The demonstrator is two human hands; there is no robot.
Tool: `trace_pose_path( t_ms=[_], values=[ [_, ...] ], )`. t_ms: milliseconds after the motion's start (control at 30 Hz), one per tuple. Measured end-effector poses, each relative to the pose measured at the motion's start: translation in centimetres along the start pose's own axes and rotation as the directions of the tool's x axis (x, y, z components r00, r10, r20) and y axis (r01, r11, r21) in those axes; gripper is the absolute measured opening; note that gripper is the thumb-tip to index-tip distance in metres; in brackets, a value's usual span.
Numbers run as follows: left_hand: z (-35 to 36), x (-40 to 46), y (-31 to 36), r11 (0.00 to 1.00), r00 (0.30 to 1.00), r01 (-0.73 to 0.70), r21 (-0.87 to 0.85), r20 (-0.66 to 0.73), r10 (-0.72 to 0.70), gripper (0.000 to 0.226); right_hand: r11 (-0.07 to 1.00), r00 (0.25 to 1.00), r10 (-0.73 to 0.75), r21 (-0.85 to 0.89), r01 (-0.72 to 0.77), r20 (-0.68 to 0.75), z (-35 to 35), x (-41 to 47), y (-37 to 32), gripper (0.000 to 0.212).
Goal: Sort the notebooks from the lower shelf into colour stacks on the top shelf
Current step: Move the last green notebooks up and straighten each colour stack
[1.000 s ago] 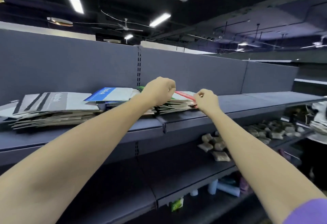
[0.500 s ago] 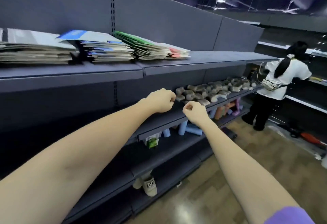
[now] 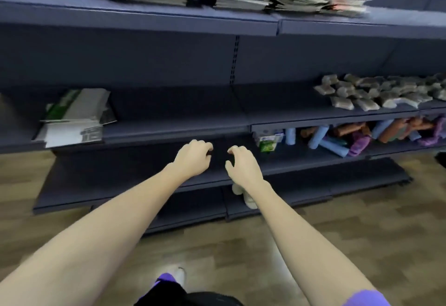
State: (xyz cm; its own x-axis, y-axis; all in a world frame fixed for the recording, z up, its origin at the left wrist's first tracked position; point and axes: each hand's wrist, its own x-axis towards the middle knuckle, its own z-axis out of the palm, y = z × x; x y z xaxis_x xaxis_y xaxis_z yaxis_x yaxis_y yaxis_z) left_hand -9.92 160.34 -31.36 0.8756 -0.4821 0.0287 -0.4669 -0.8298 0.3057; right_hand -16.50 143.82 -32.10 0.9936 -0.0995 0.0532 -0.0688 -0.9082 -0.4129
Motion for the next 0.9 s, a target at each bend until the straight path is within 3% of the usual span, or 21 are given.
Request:
trace_pose_path(
  t_ms=[167, 500, 700, 900],
  values=[
    [-0.3, -5.1, -8.8, 0.988, 0.975, 0.149, -0.048, -0.157, -0.155, 0.033, 0.979, 0.979, -0.201, -0.03, 0.202, 0.043, 5.7, 0.3, -6.7, 0.039],
    [-6.7, -7.4, -27.2, 0.969, 0.923, 0.244, -0.028, -0.301, -0.241, 0.03, 0.939, 0.939, -0.342, -0.008, 0.343, 0.033, 11.9, 7.4, -22.9, 0.037],
    [-9.4, -6.1, -35.8, 0.975, 0.915, 0.223, 0.004, -0.346, -0.208, 0.038, 0.918, 0.918, -0.39, -0.05, 0.394, 0.075, 15.2, 12.2, -30.3, 0.035],
    [-10.5, -2.4, -40.3, 0.958, 0.927, 0.284, 0.037, -0.266, -0.265, 0.046, 0.934, 0.936, -0.348, -0.066, 0.352, 0.055, 16.9, 15.9, -33.4, 0.036]
  ],
)
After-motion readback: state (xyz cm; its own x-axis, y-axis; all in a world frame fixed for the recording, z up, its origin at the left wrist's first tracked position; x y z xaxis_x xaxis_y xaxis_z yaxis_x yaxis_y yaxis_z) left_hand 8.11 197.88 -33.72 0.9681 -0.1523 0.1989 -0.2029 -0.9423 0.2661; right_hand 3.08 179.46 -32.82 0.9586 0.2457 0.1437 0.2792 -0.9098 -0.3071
